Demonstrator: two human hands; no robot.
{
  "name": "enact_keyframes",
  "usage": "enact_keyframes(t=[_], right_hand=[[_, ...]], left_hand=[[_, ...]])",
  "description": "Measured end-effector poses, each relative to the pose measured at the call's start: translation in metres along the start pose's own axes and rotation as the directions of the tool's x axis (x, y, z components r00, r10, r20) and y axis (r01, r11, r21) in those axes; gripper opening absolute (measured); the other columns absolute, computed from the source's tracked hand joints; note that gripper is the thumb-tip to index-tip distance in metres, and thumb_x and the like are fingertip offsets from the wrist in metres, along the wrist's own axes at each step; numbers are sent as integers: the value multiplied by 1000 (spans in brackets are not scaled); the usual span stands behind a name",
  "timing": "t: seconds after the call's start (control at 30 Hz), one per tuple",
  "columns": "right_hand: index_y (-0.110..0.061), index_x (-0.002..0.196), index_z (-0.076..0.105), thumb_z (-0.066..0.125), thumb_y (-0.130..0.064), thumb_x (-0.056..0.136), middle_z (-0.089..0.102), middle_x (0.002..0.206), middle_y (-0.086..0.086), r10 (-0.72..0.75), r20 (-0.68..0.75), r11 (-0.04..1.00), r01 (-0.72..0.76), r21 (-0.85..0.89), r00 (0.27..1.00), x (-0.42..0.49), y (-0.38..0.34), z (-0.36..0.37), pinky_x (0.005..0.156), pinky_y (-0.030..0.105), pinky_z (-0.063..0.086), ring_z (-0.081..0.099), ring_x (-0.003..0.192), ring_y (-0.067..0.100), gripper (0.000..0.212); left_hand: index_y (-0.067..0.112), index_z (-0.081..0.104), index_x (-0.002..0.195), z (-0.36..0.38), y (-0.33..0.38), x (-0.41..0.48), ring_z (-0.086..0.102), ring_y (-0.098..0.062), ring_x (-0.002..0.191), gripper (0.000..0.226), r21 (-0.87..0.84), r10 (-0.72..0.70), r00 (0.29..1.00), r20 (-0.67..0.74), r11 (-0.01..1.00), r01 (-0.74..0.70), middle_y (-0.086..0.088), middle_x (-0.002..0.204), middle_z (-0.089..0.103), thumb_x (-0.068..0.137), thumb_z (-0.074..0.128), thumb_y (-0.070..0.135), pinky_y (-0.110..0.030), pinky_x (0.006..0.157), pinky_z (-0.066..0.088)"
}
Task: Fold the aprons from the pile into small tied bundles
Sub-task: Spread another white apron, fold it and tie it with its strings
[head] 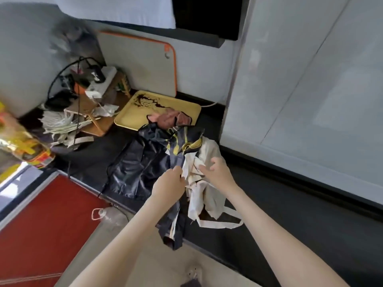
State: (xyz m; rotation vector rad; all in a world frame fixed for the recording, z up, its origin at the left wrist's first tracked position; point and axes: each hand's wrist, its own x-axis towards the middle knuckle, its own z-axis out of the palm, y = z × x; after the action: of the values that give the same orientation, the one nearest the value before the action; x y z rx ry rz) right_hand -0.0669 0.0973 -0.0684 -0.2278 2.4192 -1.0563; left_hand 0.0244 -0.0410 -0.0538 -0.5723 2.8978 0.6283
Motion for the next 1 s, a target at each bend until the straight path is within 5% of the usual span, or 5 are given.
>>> enact_keyframes(t=[0.2, 0.47, 0.6, 0.87, 1.0], right_hand=[[-11, 144, 31, 62, -38, 87, 51, 135, 8, 254, -212, 951, -204, 230, 944, 32, 2, 36, 91, 34, 44, 52, 121, 29, 71], [-14, 74, 46, 41, -25, 99, 45, 77, 3, 123, -441, 892, 96, 442, 889, 14, -21, -14, 67, 31, 35, 44, 70, 14, 27], [0, 85, 52, 43, -26, 96, 49, 80, 6, 105, -426, 810, 171, 561, 899, -21, -25, -58, 68, 32, 37, 47, 74, 18, 30], [-13, 84, 55, 52, -23, 91, 50, 78, 8, 182, -521, 723, 246, 645, 834, -118, 2, -145, 66, 33, 39, 51, 72, 21, 13], [-10, 82, 60, 55, -26, 93, 61, 75, 6, 163, -484, 616, 294, 731, 860, -173, 31, -178, 62, 28, 44, 59, 71, 21, 20]], left_hand=[[22, 44, 136, -1, -41, 8, 58, -27, 99, 35, -56, 15, 995, 99, 998, -9, -10, 116, 54, 102, 37, 23, -29, 79, 43], [24, 11, 153, 5, -27, 18, 54, -26, 110, 68, -213, 109, 983, 150, 974, -75, -11, 137, 42, 98, 50, 29, -31, 90, 45], [8, 10, 152, -1, 11, 18, 29, -31, 137, 93, -390, 269, 962, -35, 883, -261, -13, 150, 27, 81, 58, 45, -39, 111, 29], [26, 50, 120, -40, 125, -19, 26, -28, 139, 40, -313, 619, 664, -419, 588, -746, -14, 150, 29, 81, 46, 34, -36, 111, 20], [13, 53, 84, -53, 176, -67, 61, -22, 85, 16, -350, 649, 697, -306, 604, -716, -4, 86, 66, 89, 45, 26, -35, 79, 45]])
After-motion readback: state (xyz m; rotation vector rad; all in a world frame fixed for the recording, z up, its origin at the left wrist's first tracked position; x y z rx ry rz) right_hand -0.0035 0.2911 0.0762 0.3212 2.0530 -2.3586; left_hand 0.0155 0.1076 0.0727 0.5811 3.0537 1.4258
